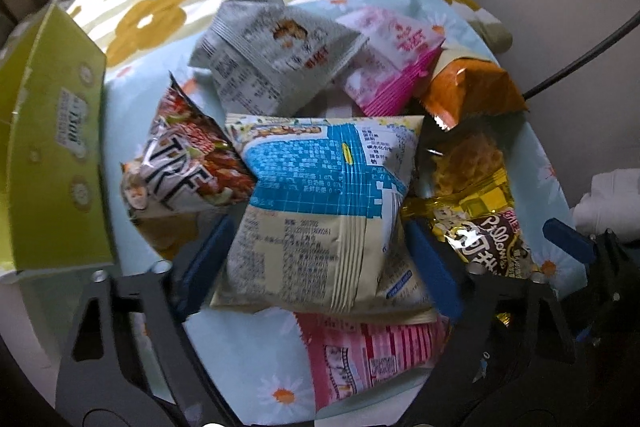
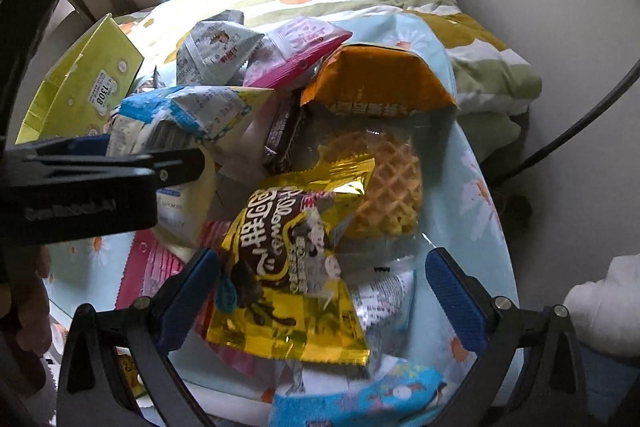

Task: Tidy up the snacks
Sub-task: 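Grasp the blue-white bag with the left tool while the right tool grasps the yellow chocolate bag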

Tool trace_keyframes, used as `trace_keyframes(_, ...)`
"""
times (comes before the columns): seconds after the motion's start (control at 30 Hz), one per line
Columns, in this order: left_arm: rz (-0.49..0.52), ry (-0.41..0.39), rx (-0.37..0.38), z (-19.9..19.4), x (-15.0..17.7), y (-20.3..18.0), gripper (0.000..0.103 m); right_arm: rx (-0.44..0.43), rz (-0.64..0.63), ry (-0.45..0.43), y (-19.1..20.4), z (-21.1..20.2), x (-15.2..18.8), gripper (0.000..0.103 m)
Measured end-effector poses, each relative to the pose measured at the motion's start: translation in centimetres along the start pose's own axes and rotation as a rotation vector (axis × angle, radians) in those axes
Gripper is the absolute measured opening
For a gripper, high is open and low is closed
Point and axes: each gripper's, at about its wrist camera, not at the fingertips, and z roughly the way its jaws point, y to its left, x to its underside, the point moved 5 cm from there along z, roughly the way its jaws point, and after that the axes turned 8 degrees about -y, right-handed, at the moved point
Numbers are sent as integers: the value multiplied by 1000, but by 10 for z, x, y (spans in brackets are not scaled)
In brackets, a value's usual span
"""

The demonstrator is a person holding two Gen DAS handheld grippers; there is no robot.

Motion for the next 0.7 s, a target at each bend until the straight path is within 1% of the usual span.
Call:
trace_keyframes(0.1,-6,-2,27,4,0,0,77,-21,14,16,0,5,-2,102)
trace_keyframes(0.17,-17,-1,51,4,1,1,71,-29,5,24,2,8,-4,102)
trace_keyframes(0.27,-34,4,73,5,2,5,65,-34,-9,35,6,13,-5,102)
trace_keyframes(0.37,-34,-3,80,4,3,7,61,-28,-17,46,7,16,-6,102)
trace_keyframes(0.43,-26,-17,77,-1,4,7,59,-26,-15,46,7,17,-6,101)
trace_keyframes(0.53,-17,-39,81,-7,5,4,57,-32,-18,58,7,19,-5,95)
trace_keyframes(0.6,-7,-55,78,-13,4,2,57,-38,-25,65,7,20,-4,87)
trace_keyframes(0.67,10,-74,66,-20,4,0,57,-52,-28,74,10,22,-2,82)
trace_keyframes(0.7,18,-82,62,-23,3,-1,57,-57,-28,78,12,23,-1,77)
